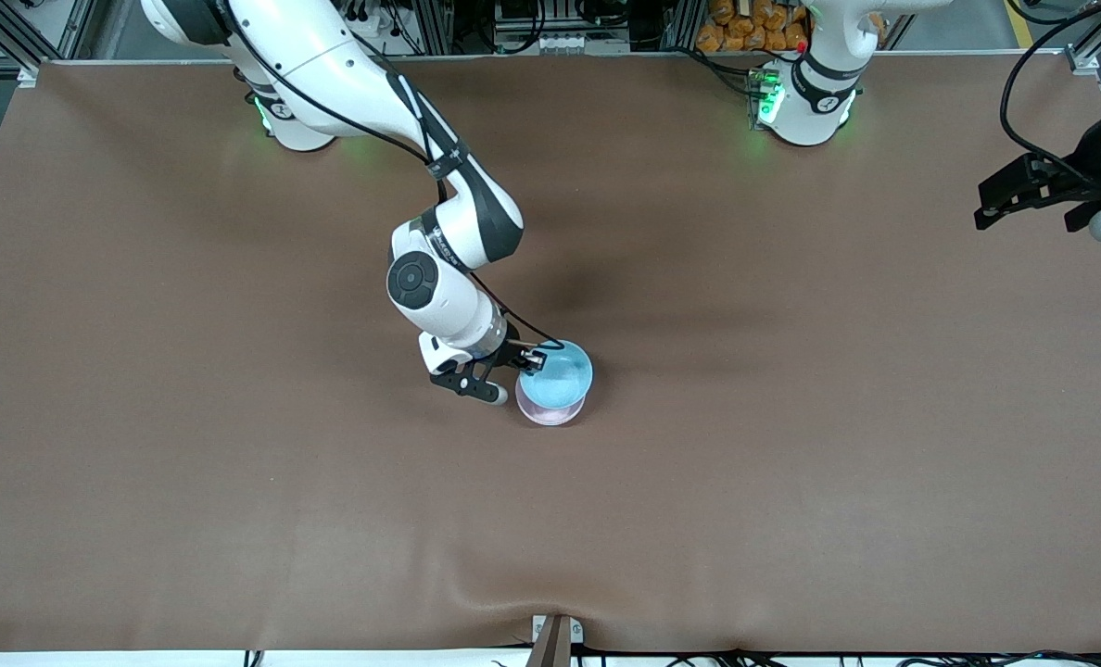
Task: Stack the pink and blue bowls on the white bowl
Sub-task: 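Lower the blue bowl into the pink bowl and open the right gripper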
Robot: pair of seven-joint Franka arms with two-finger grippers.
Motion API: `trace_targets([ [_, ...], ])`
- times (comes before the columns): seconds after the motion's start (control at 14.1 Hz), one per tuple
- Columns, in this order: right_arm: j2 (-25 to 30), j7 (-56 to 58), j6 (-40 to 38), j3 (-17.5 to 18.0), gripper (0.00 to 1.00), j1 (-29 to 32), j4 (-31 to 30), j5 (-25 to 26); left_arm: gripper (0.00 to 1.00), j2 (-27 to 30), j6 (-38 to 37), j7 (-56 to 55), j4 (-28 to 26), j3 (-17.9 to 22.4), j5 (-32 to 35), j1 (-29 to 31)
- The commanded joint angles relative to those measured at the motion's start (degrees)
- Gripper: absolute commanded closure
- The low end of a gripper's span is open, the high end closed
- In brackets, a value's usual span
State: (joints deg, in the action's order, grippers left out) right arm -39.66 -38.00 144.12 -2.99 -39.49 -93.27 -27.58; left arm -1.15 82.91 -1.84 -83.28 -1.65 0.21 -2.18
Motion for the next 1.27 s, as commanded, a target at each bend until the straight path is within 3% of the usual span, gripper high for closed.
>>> trace_targets([
  [0.0, -0.6, -0.8, -0.1, -0.5, 1.0, -0.2, 1.2, -1.2, 0.0, 0.4, 0.7, 1.0, -0.3, -0.3, -0.9, 0.6],
  [0.28, -0.6, -0.7, -0.1, -0.6, 1.0, 0.3, 1.2, -1.2, 0.0, 0.3, 0.6, 0.2, -0.2, -0.4, -0.8, 0.2],
  [0.35, -0.6, -0.7, -0.2, -0.6, 0.91, 0.3, 1.2, -1.2, 0.0, 0.3, 0.6, 0.1, -0.2, -0.5, -0.9, 0.1],
  [0.42, -0.6, -0.6, -0.4, -0.6, 0.5, 0.4, 1.2, -1.2, 0.0, 0.3, 0.5, 0.1, -0.2, -0.5, -0.9, 0.2],
  [0.5, -0.6, -0.7, -0.3, -0.6, 0.0, 0.3, 1.2, -1.2, 0.0, 0.2, 0.5, 0.3, -0.2, -0.5, -0.8, 0.3],
  [0.85, 0.9, 0.0, -1.4, -1.3, 0.0, 1.3, 1.2, -0.9, 0.0, 0.2, 0.5, 0.8, -0.2, -0.5, -1.2, 0.7],
  [1.2, 6.9, 8.4, -12.1, -4.7, 0.0, 6.2, 1.1, -0.2, 0.0, -0.1, 0.5, 1.0, -0.1, -0.5, -1.3, 0.7],
])
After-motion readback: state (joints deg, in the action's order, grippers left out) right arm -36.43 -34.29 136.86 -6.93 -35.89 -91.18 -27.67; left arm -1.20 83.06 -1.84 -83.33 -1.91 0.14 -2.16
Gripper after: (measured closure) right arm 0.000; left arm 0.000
